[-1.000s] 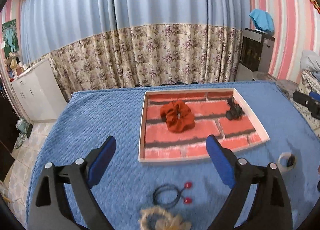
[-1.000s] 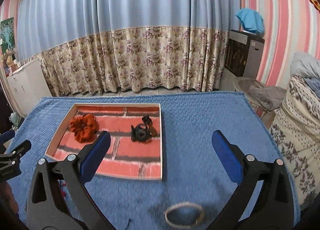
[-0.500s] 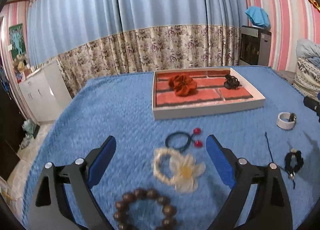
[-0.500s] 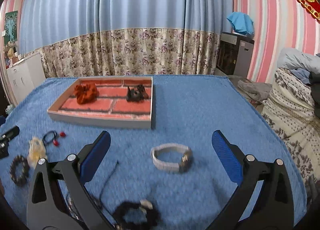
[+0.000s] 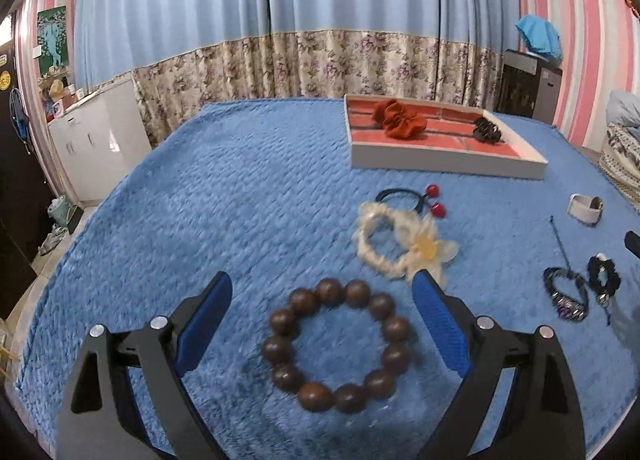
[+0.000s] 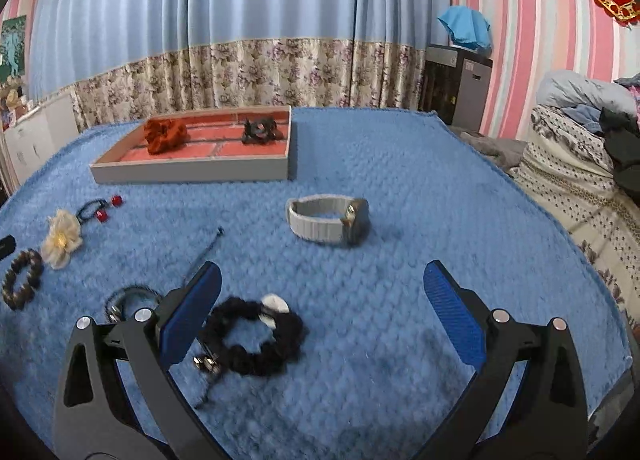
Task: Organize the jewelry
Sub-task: 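Move both tools back toward the remaining jewelry on the bed, then grasp the brown bead bracelet with the left tool while the right tool grasps the black beaded bracelet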
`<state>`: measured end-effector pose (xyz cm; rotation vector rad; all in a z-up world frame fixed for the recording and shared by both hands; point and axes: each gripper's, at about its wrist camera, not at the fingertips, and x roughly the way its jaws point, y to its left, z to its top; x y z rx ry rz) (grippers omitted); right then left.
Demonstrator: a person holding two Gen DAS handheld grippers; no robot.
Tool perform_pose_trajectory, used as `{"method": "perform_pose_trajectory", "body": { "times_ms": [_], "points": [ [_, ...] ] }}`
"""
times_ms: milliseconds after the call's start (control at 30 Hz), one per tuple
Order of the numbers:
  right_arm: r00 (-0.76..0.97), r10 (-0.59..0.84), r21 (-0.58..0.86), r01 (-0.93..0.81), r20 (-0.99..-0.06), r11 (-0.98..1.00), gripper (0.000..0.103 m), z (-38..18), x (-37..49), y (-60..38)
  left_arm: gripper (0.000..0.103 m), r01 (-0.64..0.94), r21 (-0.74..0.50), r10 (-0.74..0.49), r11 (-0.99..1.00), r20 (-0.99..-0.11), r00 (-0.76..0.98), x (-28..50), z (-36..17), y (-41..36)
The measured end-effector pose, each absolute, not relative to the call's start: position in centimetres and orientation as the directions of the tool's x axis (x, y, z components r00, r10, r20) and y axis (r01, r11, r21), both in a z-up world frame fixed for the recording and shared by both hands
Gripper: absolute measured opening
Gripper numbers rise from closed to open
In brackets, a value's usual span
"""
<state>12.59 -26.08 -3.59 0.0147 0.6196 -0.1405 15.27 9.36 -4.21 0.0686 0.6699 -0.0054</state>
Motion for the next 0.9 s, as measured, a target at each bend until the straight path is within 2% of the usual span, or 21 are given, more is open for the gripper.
{"method": "perform_pose_trajectory", "body": {
  "times_ms": [900],
  "points": [
    [0.771,-0.121,-0.049,0.116,-0.625,0.992,0.096,-5.1,12.7,-25.8,0.09,0.011,0.042,0.02,0.999,-0.662,0.749,15.5,-5.3,11.4]
  ]
}}
